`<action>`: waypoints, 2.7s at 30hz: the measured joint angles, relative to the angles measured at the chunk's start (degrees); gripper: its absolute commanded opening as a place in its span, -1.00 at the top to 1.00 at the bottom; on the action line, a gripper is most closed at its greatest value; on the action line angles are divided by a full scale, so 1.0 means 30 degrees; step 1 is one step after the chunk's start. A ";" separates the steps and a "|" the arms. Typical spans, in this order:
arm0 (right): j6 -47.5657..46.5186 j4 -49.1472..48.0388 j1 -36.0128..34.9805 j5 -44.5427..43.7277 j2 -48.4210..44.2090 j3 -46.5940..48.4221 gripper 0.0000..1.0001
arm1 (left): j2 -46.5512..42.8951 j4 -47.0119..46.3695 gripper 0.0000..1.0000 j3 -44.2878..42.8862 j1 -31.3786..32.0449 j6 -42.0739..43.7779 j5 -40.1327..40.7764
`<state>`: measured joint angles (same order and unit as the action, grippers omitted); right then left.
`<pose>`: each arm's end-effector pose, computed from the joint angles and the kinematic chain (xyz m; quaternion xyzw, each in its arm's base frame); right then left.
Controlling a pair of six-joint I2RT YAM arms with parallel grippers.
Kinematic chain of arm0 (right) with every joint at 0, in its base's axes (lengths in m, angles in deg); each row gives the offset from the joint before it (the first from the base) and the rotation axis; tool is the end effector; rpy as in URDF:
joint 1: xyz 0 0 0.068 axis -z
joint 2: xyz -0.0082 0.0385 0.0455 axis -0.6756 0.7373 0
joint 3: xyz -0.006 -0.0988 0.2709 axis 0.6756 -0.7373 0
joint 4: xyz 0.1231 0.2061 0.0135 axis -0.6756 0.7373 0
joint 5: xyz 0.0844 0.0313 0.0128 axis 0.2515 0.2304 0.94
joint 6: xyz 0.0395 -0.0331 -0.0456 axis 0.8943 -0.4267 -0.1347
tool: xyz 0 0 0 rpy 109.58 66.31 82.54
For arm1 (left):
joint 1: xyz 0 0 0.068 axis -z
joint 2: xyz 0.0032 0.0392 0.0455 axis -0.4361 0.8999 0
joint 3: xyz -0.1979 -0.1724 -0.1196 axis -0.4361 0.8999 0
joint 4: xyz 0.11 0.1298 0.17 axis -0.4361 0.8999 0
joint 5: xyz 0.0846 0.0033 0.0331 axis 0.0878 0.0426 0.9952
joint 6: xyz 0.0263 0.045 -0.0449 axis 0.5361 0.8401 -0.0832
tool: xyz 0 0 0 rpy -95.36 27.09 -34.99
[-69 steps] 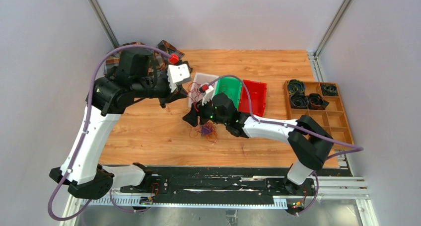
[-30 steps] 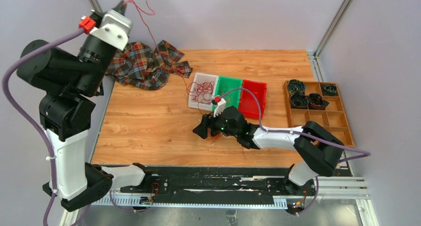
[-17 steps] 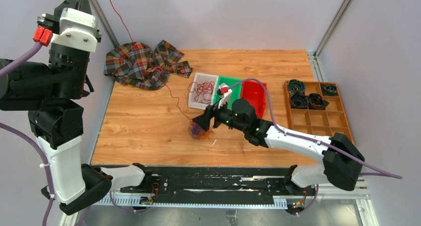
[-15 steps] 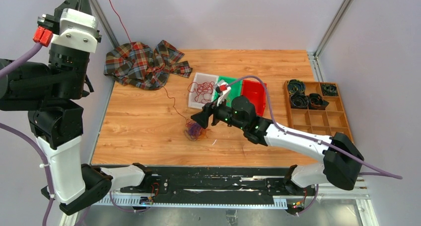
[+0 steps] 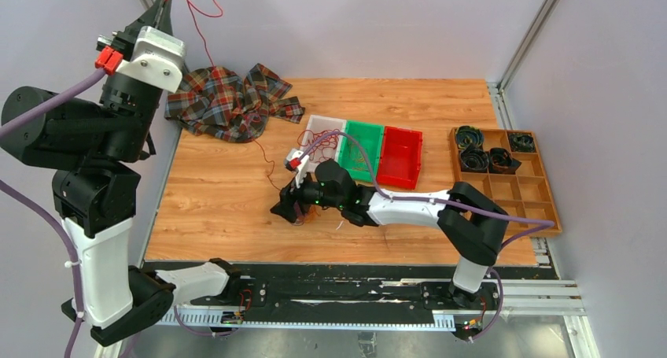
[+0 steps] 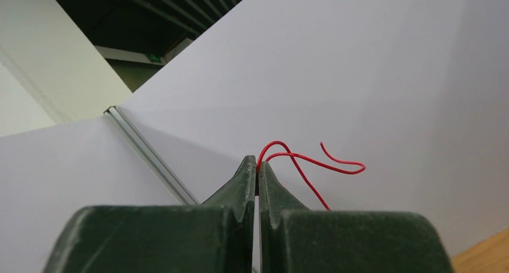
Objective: Untangle the cables
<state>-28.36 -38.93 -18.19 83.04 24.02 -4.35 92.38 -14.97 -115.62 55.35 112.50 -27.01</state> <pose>0.1821 0.3561 0.2717 -0.3917 0.6518 0.4687 0.4495 0.0856 -0.0435 0.6589 0.2693 0.3985 0.1501 0.8638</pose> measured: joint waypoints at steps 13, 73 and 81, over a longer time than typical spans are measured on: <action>-0.1370 -0.1450 -0.0226 -0.4532 0.0940 0.0568 0.99 | -0.1260 0.1311 0.99 0.2433 0.0000 0.0219 0.0131; 0.1362 0.2769 0.1676 0.6339 -0.5377 -0.0503 0.99 | -0.7096 0.7978 0.19 2.1172 0.0000 0.7788 -1.2313; 0.1384 0.2878 0.1982 0.6448 -0.5333 -0.0503 0.99 | -0.8269 0.7759 0.19 2.1216 0.0000 0.7803 -1.2262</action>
<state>-24.21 -30.29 -12.24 102.39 8.02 -5.86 67.58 8.31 -51.97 55.35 135.91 -63.79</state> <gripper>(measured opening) 0.007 0.393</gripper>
